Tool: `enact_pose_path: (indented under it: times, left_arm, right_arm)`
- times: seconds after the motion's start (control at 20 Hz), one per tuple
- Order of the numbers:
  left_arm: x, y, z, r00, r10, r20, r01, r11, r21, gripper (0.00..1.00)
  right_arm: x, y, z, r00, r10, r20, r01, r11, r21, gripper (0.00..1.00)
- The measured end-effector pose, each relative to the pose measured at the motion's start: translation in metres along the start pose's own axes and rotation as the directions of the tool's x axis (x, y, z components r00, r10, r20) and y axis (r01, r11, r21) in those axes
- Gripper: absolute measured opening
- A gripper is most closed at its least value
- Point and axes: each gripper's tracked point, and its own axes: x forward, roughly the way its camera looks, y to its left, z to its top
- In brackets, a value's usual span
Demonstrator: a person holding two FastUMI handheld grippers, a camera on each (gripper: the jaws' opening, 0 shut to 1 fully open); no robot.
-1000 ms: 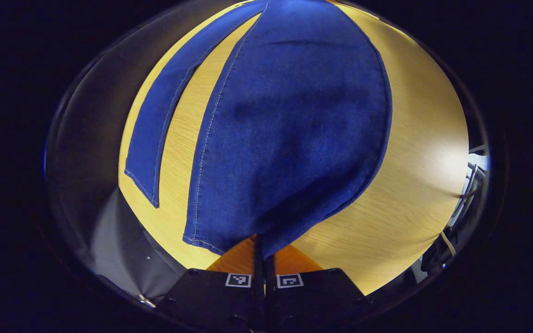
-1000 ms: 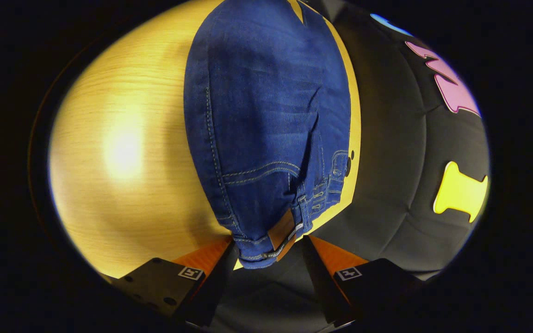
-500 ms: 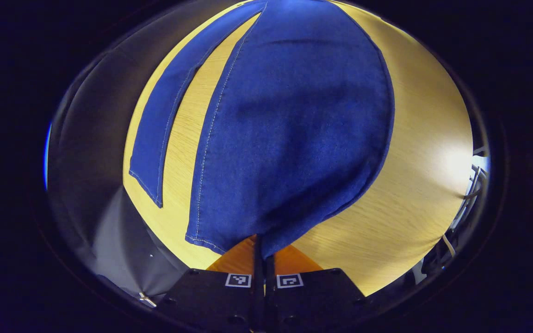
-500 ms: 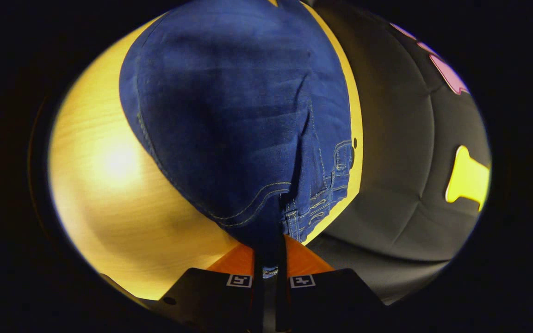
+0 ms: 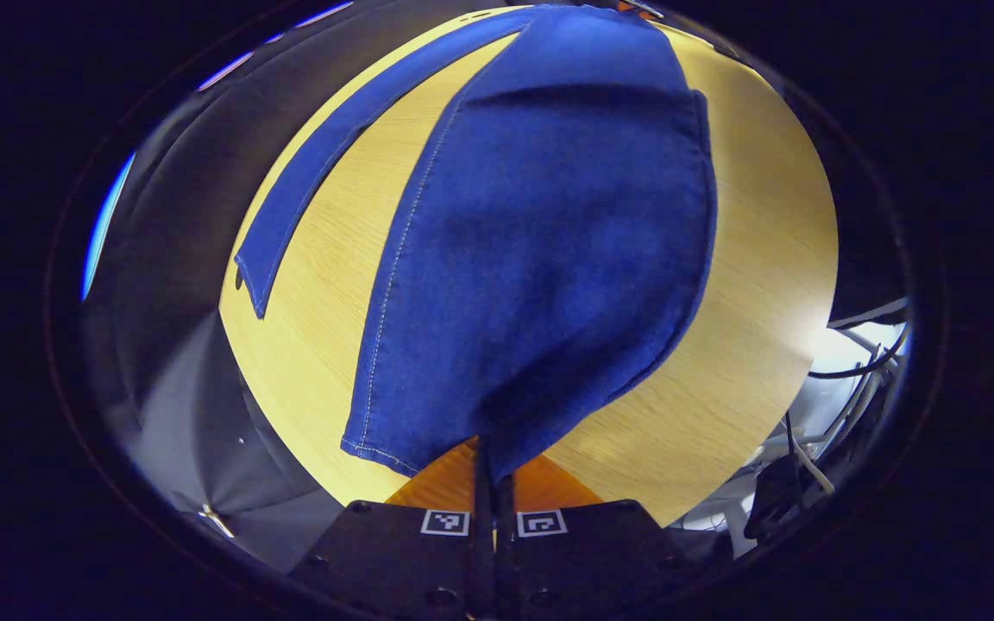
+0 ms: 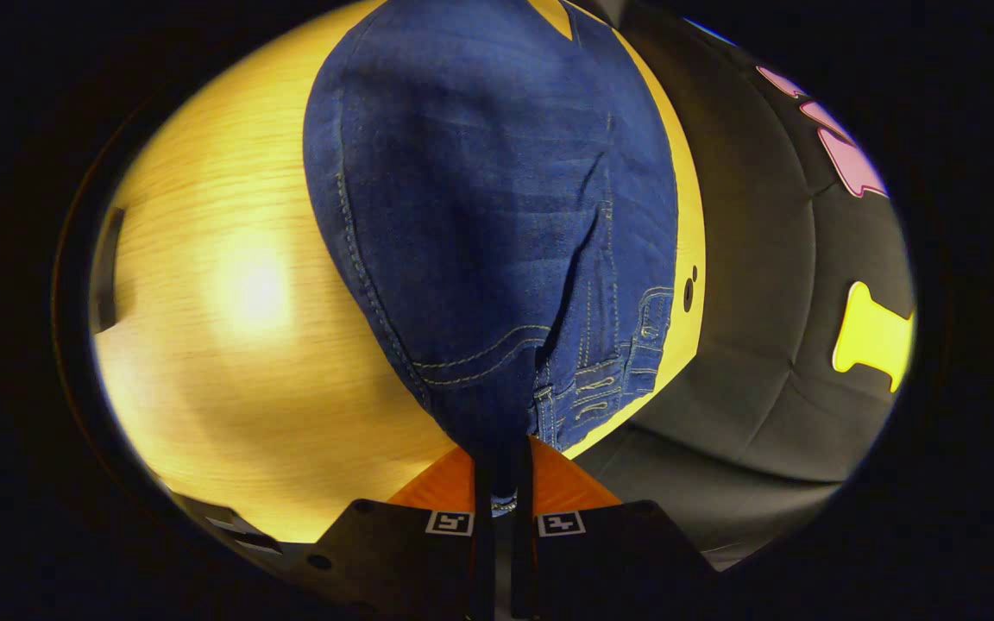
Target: Grasp the waist and the cuffs of the jeans and fold them to make the two legs overlap; first hold the waist and fold one-third of the jeans toward the cuffs, then hold the cuffs and fold the remaining one-third in the same direction to finish folding.
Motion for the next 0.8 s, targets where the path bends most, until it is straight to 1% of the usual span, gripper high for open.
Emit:
enact_pose_path:
  times: [0.2,0.3,0.35,0.4,0.5,0.6,0.7,0.75,0.8]
  left_arm:
    - [-0.014,0.014,0.01,0.998,-0.057,0.036,0.057,0.998,0.025,0.06]
    - [-0.033,0.047,0.015,0.997,-0.013,0.076,0.008,0.998,0.064,0.06]
    - [-0.043,0.062,0.018,0.996,-0.012,0.086,0.008,0.999,0.052,0.06]
    - [-0.045,0.075,0.028,0.995,-0.013,0.098,0.011,1.0,0.026,0.06]
    - [-0.051,0.114,0.053,0.992,-0.028,0.126,0.03,0.999,-0.014,0.06]
    - [-0.048,0.158,0.073,0.991,-0.044,0.13,0.046,0.999,-0.02,0.06]
    - [-0.035,0.194,0.096,0.99,-0.053,0.128,0.055,0.998,-0.011,0.06]
    - [-0.026,0.217,0.109,0.991,-0.051,0.121,0.055,0.998,-0.029,0.06]
    - [-0.016,0.238,0.122,0.99,-0.054,0.13,0.063,0.996,-0.065,0.06]
  right_arm:
    - [-0.035,-0.039,0.003,0.999,-0.045,0.028,0.044,0.998,0.036,0.12]
    - [-0.047,-0.075,0.01,0.994,-0.096,0.047,0.095,0.995,0.036,0.12]
    - [-0.053,-0.1,0.017,0.987,-0.142,0.069,0.139,0.989,0.051,0.12]
    - [-0.056,-0.12,0.02,0.981,-0.174,0.08,0.168,0.982,0.083,0.11]
    - [-0.058,-0.15,0.026,0.976,-0.2,0.084,0.183,0.967,0.178,0.11]
    - [-0.048,-0.18,0.032,0.977,-0.198,0.072,0.17,0.943,0.285,0.11]
    - [-0.033,-0.209,0.036,0.979,-0.197,0.054,0.162,0.909,0.384,0.12]
    - [-0.025,-0.22,0.036,0.982,-0.185,0.026,0.153,0.879,0.451,0.12]
    - [-0.015,-0.23,0.037,0.985,-0.17,0.004,0.143,0.839,0.525,0.12]
